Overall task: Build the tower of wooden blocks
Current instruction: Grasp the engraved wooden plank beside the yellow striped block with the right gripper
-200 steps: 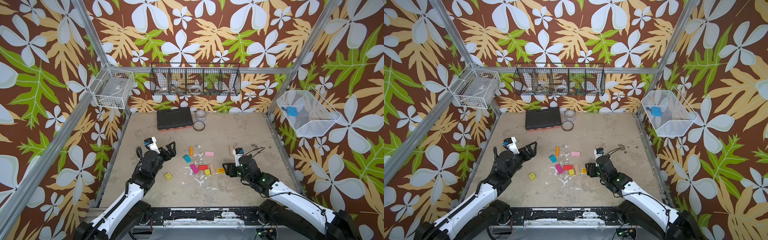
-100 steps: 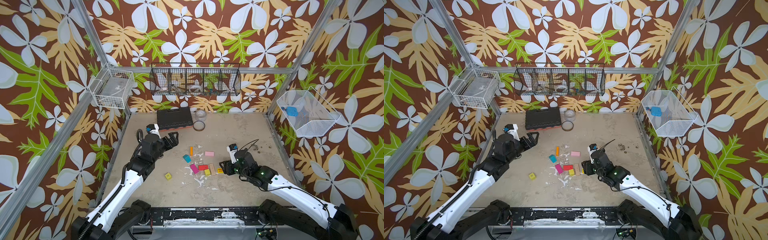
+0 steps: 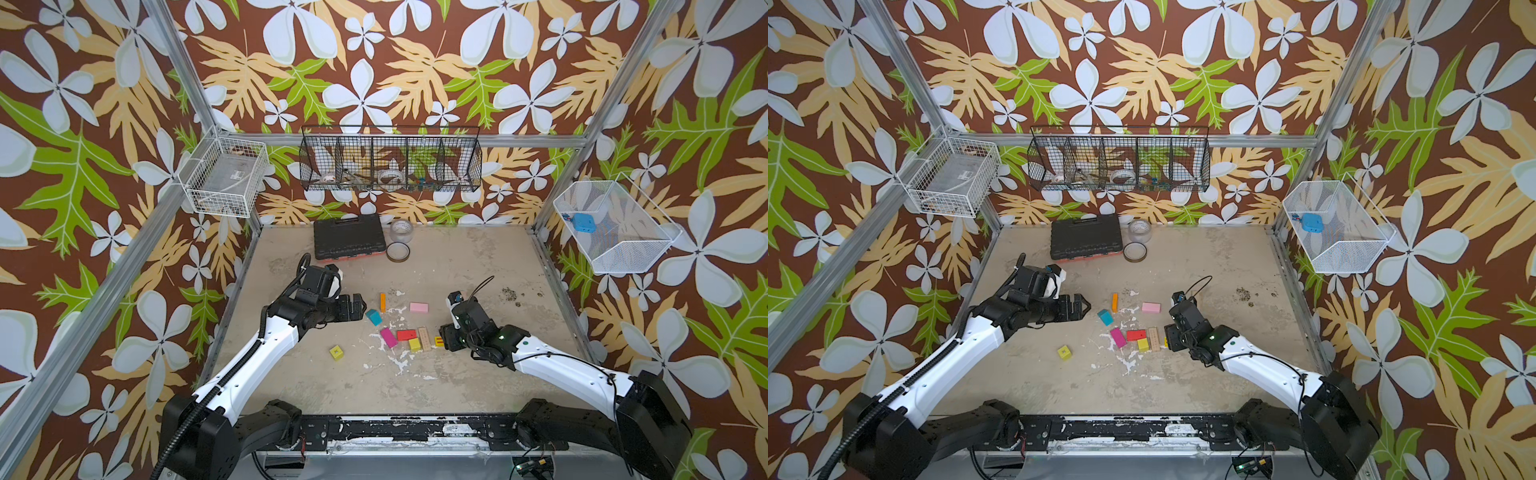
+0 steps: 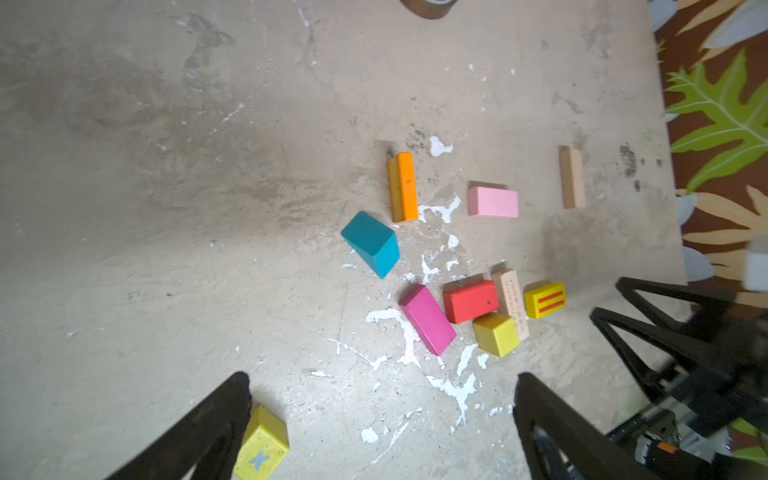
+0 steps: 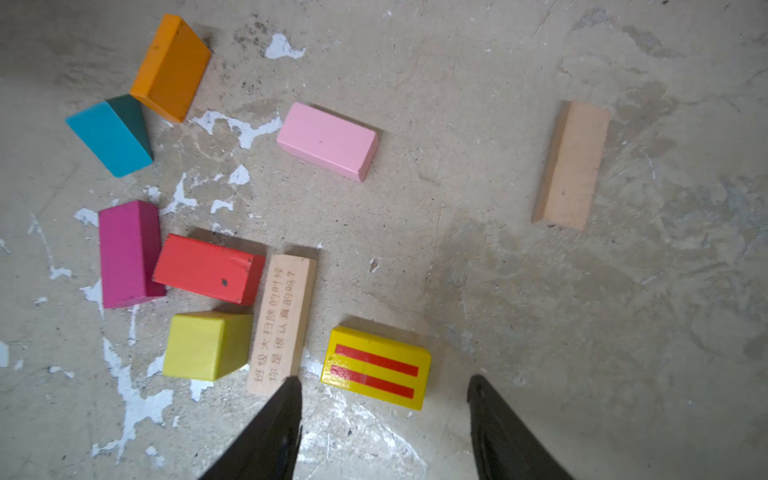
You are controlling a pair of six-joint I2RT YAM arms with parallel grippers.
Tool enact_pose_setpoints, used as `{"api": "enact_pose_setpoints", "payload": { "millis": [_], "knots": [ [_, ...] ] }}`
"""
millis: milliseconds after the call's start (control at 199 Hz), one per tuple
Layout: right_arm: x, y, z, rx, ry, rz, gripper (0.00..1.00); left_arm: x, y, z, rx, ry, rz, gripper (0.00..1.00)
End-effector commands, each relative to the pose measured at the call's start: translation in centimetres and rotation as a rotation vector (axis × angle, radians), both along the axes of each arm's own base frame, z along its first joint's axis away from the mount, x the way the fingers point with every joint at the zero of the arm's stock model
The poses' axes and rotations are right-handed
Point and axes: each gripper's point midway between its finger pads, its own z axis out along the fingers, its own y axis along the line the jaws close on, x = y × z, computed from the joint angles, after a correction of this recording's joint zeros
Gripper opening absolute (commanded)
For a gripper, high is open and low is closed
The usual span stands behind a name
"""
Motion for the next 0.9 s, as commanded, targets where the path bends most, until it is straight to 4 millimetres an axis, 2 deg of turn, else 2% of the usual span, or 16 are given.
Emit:
{"api": "enact_pose_setpoints", "payload": {
  "millis": [0,186,431,662,898],
  "knots": [
    [0.7,0.9,-0.3,0.009,-0.014,0.029,0.59,0.0,-0.3,0.2,-0.011,-0.019,-0.029,1.0],
    [0.5,3.1,-1.7,0.014,0.035,0.109,0.56,1.1,1.7,0.2,0.083,-0.05,0.059,1.0],
    [0.4,4.7,-3.5,-0.021,0.09,0.162,0.56,1.0,1.6,0.5,0.071,-0.066,0.057,1.0],
    [-0.4,6.8,-5.1,-0.096,0.115,0.234,0.58,0.8,1.4,1.7,0.043,-0.107,0.051,1.0],
    [-0.3,6.8,-7.1,-0.176,0.153,0.213,0.51,0.6,1.4,2.1,0.033,-0.117,0.048,1.0]
  ]
}}
